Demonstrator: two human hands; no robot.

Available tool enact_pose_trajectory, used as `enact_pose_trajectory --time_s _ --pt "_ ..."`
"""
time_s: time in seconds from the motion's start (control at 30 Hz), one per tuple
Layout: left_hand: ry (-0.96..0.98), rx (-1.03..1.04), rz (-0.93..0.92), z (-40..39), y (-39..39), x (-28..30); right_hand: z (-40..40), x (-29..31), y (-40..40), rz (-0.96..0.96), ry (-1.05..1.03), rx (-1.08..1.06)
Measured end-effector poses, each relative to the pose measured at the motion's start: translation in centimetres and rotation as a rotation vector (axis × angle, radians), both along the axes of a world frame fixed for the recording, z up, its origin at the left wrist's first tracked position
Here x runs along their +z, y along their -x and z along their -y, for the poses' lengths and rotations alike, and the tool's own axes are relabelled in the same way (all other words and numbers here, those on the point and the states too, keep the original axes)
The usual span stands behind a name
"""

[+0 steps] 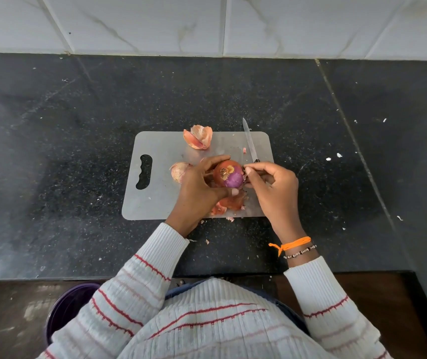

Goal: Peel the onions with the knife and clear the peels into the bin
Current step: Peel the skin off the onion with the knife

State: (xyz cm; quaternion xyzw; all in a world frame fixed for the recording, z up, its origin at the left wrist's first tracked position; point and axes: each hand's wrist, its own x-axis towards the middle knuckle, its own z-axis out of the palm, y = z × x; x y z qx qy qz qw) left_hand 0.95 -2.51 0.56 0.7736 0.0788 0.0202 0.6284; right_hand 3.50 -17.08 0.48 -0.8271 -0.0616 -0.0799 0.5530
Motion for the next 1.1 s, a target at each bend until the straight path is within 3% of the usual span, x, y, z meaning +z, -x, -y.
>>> enact_pose_trajectory --time_s 0.1,0.37,0.6,0.8,1.0,1.1 --pt "-0.014 0.001 0.004 0.1 0.0 0.0 -0.4 0.2 0.2 -0.047 -0.082 -0.019" --pt "0.009 -0.027 0.01 0.6 0.4 0.2 -1.0 -0.5 0.4 0.15 0.274 0.006" --pt "0.224 -0.058 -0.026 0.4 0.7 0.0 -0.1 -1.1 -0.2 0.17 0.41 -0.048" --pt "0.469 -0.054 -0.09 0.2 0.6 0.3 1.1 -1.4 -0.3 0.044 0.243 -0.027" --pt "0.485 -0.033 -0.112 0.6 0.9 0.2 -0.1 0.7 0.8 0.02 -0.039 0.001" --pt "0.493 -0.041 -0.118 0.5 1.0 0.2 -0.4 1.4 1.0 0.01 -0.05 0.047"
